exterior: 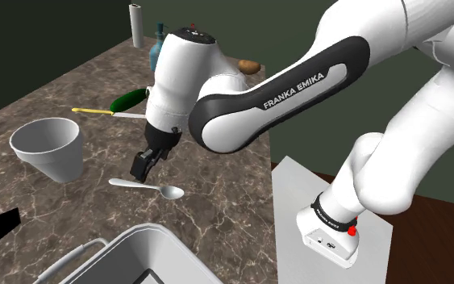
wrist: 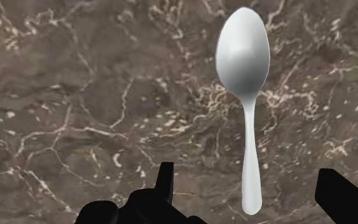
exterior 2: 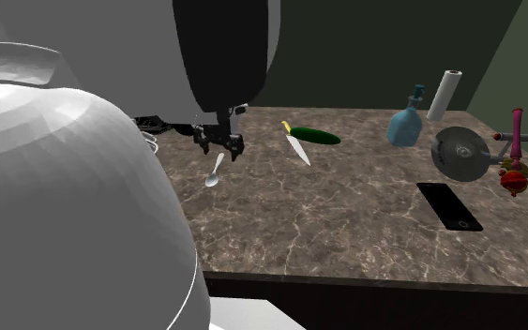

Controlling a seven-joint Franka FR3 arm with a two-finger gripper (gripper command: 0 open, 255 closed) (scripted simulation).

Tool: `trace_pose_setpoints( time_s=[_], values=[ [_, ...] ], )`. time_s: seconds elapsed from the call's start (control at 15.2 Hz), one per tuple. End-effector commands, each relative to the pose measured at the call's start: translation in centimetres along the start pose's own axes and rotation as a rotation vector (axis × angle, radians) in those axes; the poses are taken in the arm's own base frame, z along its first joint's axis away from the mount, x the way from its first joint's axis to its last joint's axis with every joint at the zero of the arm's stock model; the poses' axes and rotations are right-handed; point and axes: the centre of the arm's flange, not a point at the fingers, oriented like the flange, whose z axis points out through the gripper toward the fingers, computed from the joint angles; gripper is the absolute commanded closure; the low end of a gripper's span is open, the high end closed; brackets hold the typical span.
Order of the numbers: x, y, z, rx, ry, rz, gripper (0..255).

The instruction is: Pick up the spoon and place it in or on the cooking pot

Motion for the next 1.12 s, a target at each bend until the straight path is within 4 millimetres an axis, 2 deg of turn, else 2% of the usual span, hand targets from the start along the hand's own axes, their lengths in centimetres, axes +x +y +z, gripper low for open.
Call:
trace_pose_setpoints(
  time_s=[0.0, 0.07, 0.53, 1.06],
  values=[
    [0.5, -2.0, 1.3, 0.01, 0.011, -0.013, 0],
    [0.5, -2.1, 1.3, 0.01, 0.011, -0.013, 0],
    [0.5, -2.1, 5.3, 0.01, 0.011, -0.013, 0],
    [0.5, -2.1, 5.3, 0.01, 0.011, -0.013, 0]
  ],
)
